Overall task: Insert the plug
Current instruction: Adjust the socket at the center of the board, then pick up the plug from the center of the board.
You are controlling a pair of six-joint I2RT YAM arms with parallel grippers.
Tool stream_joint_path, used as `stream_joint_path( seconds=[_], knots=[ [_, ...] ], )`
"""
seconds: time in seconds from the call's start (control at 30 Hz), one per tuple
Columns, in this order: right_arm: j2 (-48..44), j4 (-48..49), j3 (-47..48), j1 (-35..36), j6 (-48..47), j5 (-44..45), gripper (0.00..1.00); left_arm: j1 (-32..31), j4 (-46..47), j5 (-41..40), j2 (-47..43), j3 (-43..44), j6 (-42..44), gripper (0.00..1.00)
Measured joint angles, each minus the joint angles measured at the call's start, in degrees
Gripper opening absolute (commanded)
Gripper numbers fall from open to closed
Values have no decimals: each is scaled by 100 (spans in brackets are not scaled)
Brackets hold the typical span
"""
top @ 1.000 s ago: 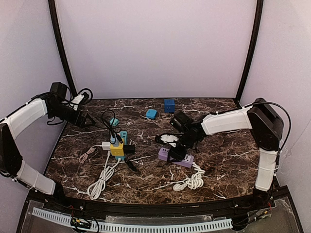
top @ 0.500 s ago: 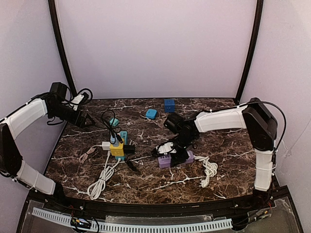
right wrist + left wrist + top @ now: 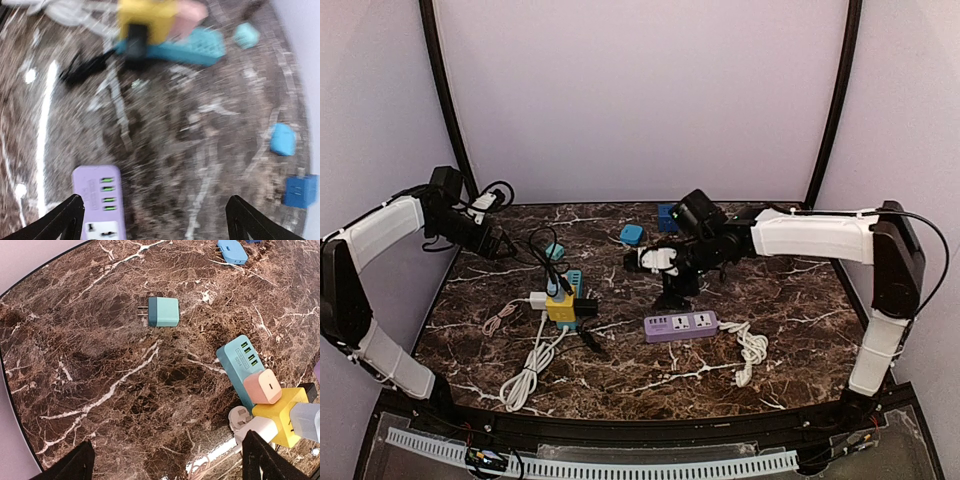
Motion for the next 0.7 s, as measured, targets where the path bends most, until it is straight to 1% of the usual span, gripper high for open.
stream_joint_path(
  seconds=[0.1, 0.17, 0.27, 0.37, 0.4, 0.5, 0.57, 0.7],
  knots=[
    [-538, 979, 155, -232, 1220, 186, 99, 0, 0, 0, 20, 59, 0, 91],
    [-442, 1394, 809, -562, 2302, 621, 99, 0, -4, 2, 20, 61, 0, 91],
    [203, 1639, 2020, -1099, 3711, 1233, 99, 0, -4, 7, 20, 61, 0, 91],
    [975, 1668, 2962, -1541, 4885, 1528, 99, 0, -4, 24, 17, 55, 2, 91],
    [1357, 1593, 3368, -1703, 5285, 1626, 99, 0, -4, 31, 15, 50, 2, 91],
    [2363, 1366, 4413, -1888, 5901, 1965, 99, 0, -2, 52, -9, 24, 4, 91],
    [2940, 1241, 4977, -1904, 6144, 2127, 99, 0, -2, 66, -44, 0, 4, 91],
    [3880, 1104, 5711, -1880, 6524, 2269, 99, 0, 4, 111, -105, -55, 7, 91]
  ],
)
